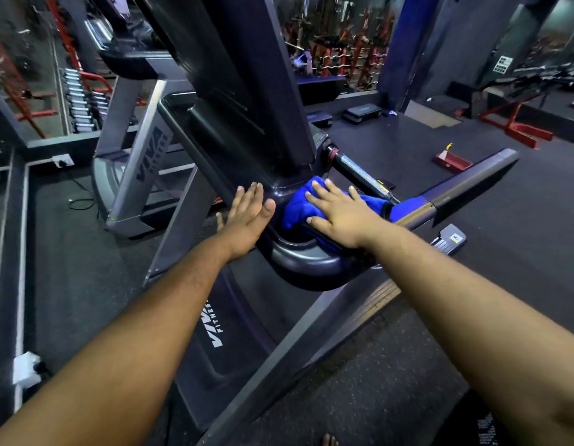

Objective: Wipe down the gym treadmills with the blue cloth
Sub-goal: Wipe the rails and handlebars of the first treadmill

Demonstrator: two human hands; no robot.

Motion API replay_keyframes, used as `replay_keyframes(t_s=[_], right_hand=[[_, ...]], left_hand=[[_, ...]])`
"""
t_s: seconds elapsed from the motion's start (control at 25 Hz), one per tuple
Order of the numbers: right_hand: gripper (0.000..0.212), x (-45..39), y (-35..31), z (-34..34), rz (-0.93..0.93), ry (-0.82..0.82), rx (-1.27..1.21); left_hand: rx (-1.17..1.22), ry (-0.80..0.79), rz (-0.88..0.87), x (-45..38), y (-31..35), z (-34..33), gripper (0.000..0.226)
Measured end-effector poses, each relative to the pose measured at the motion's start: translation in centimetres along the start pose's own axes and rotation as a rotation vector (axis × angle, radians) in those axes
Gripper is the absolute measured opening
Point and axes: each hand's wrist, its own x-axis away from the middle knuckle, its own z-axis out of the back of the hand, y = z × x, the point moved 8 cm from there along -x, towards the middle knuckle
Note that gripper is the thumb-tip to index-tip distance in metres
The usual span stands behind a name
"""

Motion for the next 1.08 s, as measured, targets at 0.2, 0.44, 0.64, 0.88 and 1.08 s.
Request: replay_keyframes(t_s=[0.2, 0.44, 0.64, 0.88, 1.08], right_hand=[[0.077, 5.1, 0.4, -0.8, -0.032, 0.192, -0.071], [0.069, 1.0, -1.3, -0.2, -0.073, 0.0, -0.015], [0.07, 4.0, -1.8, -0.9, -0.26, 0.153, -0.034], [0.062, 0.4, -4.5, -0.8, -0.077, -0.047, -0.016], [0.056, 3.3, -0.6, 0.8, -0.127, 0.137, -0.061]], left_hand=[[-0.077, 0.012, -0.034, -0.2, -0.1, -0.1, 0.125], [-0.078, -0.007, -0.021, 0.0, 0.1, -0.2, 0.128], [-0.019, -0.016, -0.025, -0.2, -0.1, 0.0, 0.12], [-0.037, -0.022, -0.012, -0.2, -0.1, -0.1, 0.091], [-0.087, -0.003, -0.018, 0.1, 0.0, 0.0, 0.109]])
